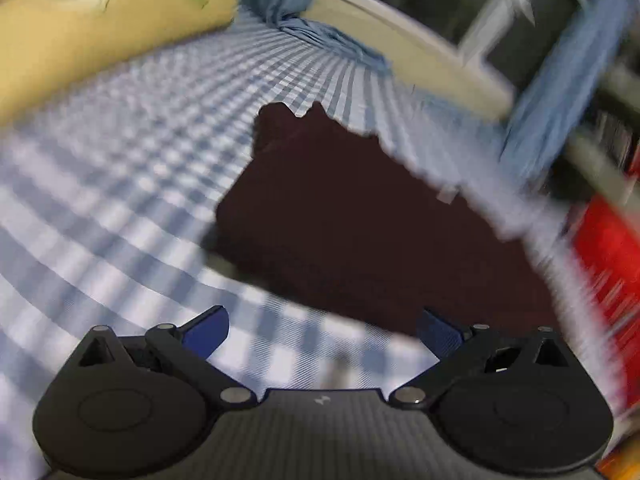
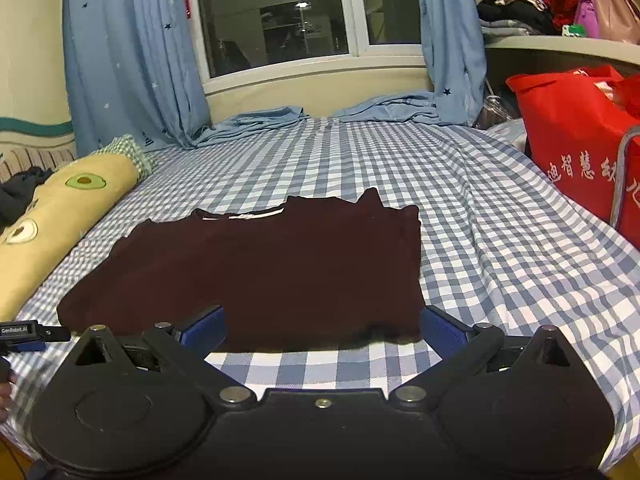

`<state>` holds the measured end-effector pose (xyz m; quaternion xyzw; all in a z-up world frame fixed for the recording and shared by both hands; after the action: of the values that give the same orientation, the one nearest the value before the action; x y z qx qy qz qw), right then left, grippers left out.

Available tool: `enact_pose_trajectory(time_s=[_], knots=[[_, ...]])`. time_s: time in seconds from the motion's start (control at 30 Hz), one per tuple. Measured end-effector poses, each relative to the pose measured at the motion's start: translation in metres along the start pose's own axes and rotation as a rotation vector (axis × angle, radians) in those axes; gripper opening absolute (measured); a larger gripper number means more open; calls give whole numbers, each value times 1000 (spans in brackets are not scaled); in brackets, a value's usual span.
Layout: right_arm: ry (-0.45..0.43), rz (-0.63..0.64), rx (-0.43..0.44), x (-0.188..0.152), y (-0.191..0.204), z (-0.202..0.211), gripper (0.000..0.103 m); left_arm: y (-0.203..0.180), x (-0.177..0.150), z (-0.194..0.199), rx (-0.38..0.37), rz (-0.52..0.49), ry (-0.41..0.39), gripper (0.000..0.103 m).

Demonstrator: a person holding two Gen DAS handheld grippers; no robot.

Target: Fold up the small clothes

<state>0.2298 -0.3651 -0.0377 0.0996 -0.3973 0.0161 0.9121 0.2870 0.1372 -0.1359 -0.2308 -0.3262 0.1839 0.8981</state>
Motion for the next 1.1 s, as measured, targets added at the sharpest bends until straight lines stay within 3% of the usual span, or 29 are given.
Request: enact_pose_trajectory(time_s=[0.07, 0.13, 0.2, 0.27, 0.4, 0.47, 0.5, 0.53, 0.57, 0.63, 0.73, 0.83, 0.97, 1.1], knots=[[-4, -13, 7, 1, 0, 1, 102, 23, 1, -9, -116, 161, -46, 102], [-13, -9, 5, 2, 1, 4, 102, 43, 1, -17, -187, 287, -119, 102], [-24, -1, 3, 2, 2, 7, 102, 43, 7, -17, -204, 289, -198, 102], [-24, 8, 3, 2, 3, 9, 102, 42, 17, -27, -224, 298, -198, 102], [-34, 10, -10, 3, 2, 11, 102, 43, 34, -44, -188, 328, -214, 98], [-38, 3, -11, 3, 1, 13, 102, 44, 40, -51, -149, 331, -220, 82], [-37, 2, -12, 3, 0, 14, 102, 47, 44, -57, -125, 342, -207, 62], [-36, 3, -15, 2, 0, 14, 102, 51, 45, -60, -126, 373, -201, 34], [-37, 4, -19, 2, -1, 15, 102, 58, 46, -61, -148, 409, -195, 25], [-40, 3, -23, 1, -4, 17, 102, 61, 45, -57, -204, 437, -207, 25], [-41, -9, -23, -1, -10, 17, 102, 39, 51, -46, -157, 350, -244, 24], [-20, -34, -27, -5, -20, 9, 102, -8, 67, -33, -166, 252, -291, 24], [-34, -92, 7, -14, -37, 6, 102, -107, 92, -36, -153, 48, -292, 24], [-45, -153, 22, -25, -65, 6, 102, -223, 84, -62, -181, -185, -273, 24]])
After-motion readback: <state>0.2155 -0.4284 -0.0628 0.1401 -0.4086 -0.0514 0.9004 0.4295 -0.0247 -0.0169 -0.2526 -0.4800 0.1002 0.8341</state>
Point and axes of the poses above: each gripper's, at about its wrist camera, not at the fingertips, and z roughly against the way its jaws point, y to its left, x to its top, the point moved 4 cm from there along -z, roughly the way its jaws point, and after that the axes turned 7 degrees about y, right-handed, at the moved point
